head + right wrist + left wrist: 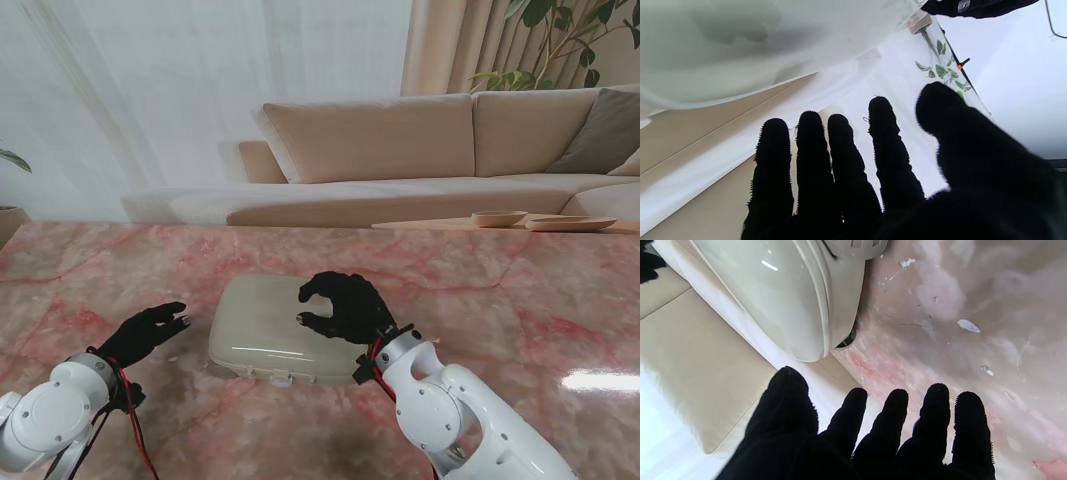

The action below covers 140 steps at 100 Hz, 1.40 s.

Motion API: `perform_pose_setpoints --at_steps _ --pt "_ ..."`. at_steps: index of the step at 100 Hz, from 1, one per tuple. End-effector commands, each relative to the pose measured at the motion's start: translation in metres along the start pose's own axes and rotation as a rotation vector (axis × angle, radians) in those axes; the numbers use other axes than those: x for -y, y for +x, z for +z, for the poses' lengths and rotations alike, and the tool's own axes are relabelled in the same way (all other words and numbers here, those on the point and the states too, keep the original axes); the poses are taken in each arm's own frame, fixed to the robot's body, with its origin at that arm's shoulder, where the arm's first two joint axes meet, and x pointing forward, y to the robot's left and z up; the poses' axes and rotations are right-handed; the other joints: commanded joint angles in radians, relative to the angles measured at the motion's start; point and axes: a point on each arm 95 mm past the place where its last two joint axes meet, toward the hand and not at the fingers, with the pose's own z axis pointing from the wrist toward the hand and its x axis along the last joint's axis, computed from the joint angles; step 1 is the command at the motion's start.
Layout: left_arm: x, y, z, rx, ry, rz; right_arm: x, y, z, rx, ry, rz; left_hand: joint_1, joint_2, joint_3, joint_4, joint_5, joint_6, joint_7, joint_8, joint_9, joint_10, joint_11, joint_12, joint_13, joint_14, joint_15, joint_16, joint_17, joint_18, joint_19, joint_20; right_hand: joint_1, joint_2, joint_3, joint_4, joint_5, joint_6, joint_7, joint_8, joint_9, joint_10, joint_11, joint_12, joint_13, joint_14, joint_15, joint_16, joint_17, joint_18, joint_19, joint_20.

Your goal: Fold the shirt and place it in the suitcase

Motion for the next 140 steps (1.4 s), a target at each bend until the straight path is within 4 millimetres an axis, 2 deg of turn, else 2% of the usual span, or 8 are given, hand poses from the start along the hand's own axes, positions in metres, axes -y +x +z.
perform_pose_setpoints --at_steps 1,11,26,56,68,99,115,140 --pt "0.003 0.006 -0.006 -0.031 0.008 0.007 0.008 0.004 0.009 -0.019 0.031 0.015 0.046 0.009 -0.031 0.010 0.015 -0.055 0.018 0.005 0.045 -0.018 0.008 0.018 0.036 0.022 0.029 0.018 0.008 0.027 0.021 0.022 0.036 -0.029 0.056 0.029 -0.041 -0.020 0.022 -0.018 0.011 -0.021 0.021 0.006 0.029 -0.028 0.007 -0.021 0.008 -0.033 0.029 -0.019" --pt "0.009 0.013 -0.010 -0.070 0.017 0.007 0.016 0.003 0.016 -0.029 0.067 0.018 0.086 0.007 -0.032 0.009 0.024 -0.086 0.028 0.007 0.075 -0.018 0.012 0.023 0.066 0.026 0.060 0.040 0.021 0.036 0.050 0.032 0.074 -0.053 0.127 0.031 -0.061 -0.021 0.036 -0.026 0.006 -0.026 0.039 0.009 0.031 -0.034 0.016 -0.021 0.014 -0.041 0.042 -0.025" --pt "0.013 0.024 -0.017 -0.133 0.012 -0.018 0.027 -0.002 0.020 -0.021 0.131 0.038 0.150 0.002 -0.032 0.010 0.046 -0.140 0.050 0.012 0.144 -0.022 0.035 0.041 0.142 0.038 0.142 0.103 0.059 0.051 0.117 0.052 0.114 -0.074 0.220 0.060 -0.057 -0.020 0.027 -0.008 0.002 -0.029 0.069 0.015 0.034 -0.039 0.040 -0.016 0.020 -0.051 0.064 -0.033" --pt "0.008 0.045 -0.031 -0.273 -0.052 -0.112 0.037 -0.010 0.015 -0.007 0.216 0.062 0.189 -0.006 -0.032 0.010 0.095 -0.190 0.082 0.007 0.224 -0.034 0.195 0.105 0.270 0.052 0.345 0.270 0.146 0.069 0.312 0.130 0.099 -0.084 0.222 0.059 -0.054 -0.012 0.016 0.010 0.010 -0.028 0.110 0.034 0.053 -0.036 0.090 0.003 0.037 -0.058 0.100 -0.032" --pt "0.001 0.051 -0.037 -0.326 -0.101 -0.165 0.039 -0.013 0.013 0.000 0.240 0.070 0.216 -0.018 -0.032 0.006 0.109 -0.186 0.095 0.023 0.255 -0.040 0.278 0.129 0.324 0.055 0.432 0.335 0.186 0.073 0.391 0.170 0.100 -0.085 0.216 0.054 -0.054 -0.013 0.018 0.014 0.013 -0.027 0.122 0.041 0.057 -0.036 0.108 0.010 0.045 -0.058 0.115 -0.031" --pt "-0.022 0.055 -0.042 -0.381 -0.295 -0.261 0.046 -0.023 0.014 0.028 0.290 0.099 0.183 -0.016 -0.032 0.012 0.099 -0.122 0.076 -0.016 0.302 -0.060 0.425 0.216 0.380 0.051 0.519 0.391 0.228 0.083 0.470 0.205 0.089 -0.090 0.202 0.046 -0.055 -0.013 0.026 0.015 0.015 -0.025 0.126 0.045 0.057 -0.034 0.119 0.013 0.045 -0.054 0.124 -0.033" --pt "-0.024 0.053 -0.045 -0.366 -0.385 -0.254 0.048 -0.025 0.015 0.036 0.314 0.101 0.174 -0.017 -0.031 0.013 0.101 -0.095 0.071 -0.029 0.337 -0.073 0.499 0.271 0.428 0.048 0.583 0.423 0.266 0.090 0.523 0.230 0.083 -0.085 0.191 0.043 -0.057 -0.011 0.026 0.012 0.012 -0.025 0.124 0.044 0.055 -0.032 0.119 0.012 0.043 -0.051 0.126 -0.035" --pt "-0.035 0.045 -0.050 -0.333 -0.529 -0.288 0.050 -0.030 0.015 0.048 0.342 0.104 0.196 -0.030 -0.029 0.015 0.080 -0.085 0.051 -0.077 0.411 -0.128 0.692 0.385 0.558 0.014 0.783 0.503 0.400 0.105 0.637 0.365 0.082 -0.085 0.186 0.043 -0.056 -0.011 0.027 0.009 0.013 -0.024 0.124 0.044 0.053 -0.032 0.119 0.011 0.041 -0.050 0.127 -0.037"
